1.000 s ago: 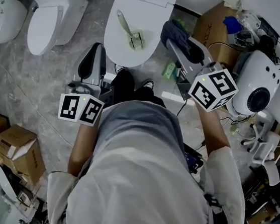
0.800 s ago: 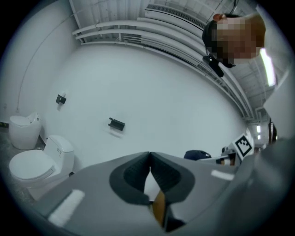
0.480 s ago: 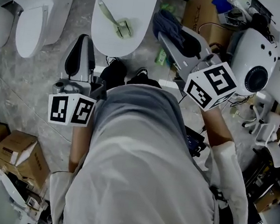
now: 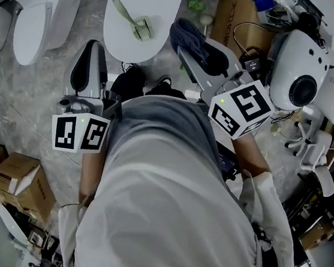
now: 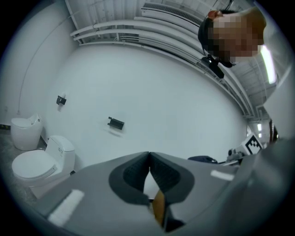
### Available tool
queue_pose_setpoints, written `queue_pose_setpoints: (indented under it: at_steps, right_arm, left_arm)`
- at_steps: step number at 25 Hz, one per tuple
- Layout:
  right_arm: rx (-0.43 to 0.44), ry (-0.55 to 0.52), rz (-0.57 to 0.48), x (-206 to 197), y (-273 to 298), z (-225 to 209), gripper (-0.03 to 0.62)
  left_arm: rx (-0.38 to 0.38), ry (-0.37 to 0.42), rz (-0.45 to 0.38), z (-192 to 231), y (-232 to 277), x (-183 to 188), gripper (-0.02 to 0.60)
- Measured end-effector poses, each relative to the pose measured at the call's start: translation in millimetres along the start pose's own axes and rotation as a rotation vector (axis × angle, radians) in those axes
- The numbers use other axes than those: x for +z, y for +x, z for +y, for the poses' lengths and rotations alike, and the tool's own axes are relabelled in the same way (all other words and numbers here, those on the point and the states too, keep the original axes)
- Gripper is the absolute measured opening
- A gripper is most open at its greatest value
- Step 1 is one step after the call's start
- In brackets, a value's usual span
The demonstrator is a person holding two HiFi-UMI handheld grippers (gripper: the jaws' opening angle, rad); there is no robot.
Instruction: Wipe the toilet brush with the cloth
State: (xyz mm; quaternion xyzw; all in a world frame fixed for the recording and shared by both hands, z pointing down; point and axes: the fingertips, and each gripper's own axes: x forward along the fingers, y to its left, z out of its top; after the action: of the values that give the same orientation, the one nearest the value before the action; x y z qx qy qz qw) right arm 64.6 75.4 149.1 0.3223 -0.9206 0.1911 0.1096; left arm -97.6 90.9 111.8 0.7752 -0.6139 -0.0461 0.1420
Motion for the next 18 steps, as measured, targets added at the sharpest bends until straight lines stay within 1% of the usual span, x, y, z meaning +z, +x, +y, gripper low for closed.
queue_pose_setpoints:
  at_steps: [4, 7, 10, 12, 15, 18]
  right_arm:
    - [-0.001, -0.009, 0.017, -3, -1, 2, 0.089]
    - [-0.005, -0.017, 0.036, -6, -1, 4, 0.089]
    - [0.005, -0.017, 0.044, -6, -2, 10, 0.089]
    - [0.014, -0.03, 0.051, -6, -4, 12, 0.089]
    - [0.025, -0.039, 0.06, -8, -5, 14, 0.089]
    - [0.026, -0.043, 0.07, -9, -7, 17, 0.089]
  left_arm:
    - [0.01, 0.003, 0.009, -1, -3, -4, 0.0]
    - [0.056, 0.023, -0.017, 5, -10, 1, 0.0]
    - [0.091, 0.018, -0.045, 11, -16, 7, 0.0]
    - [0.093, 0.018, -0.047, 9, -17, 7, 0.0]
    - [0.082, 0.024, -0.024, 3, -19, 0, 0.0]
    - [0.09, 0.026, -0.014, 1, -22, -3, 0.0]
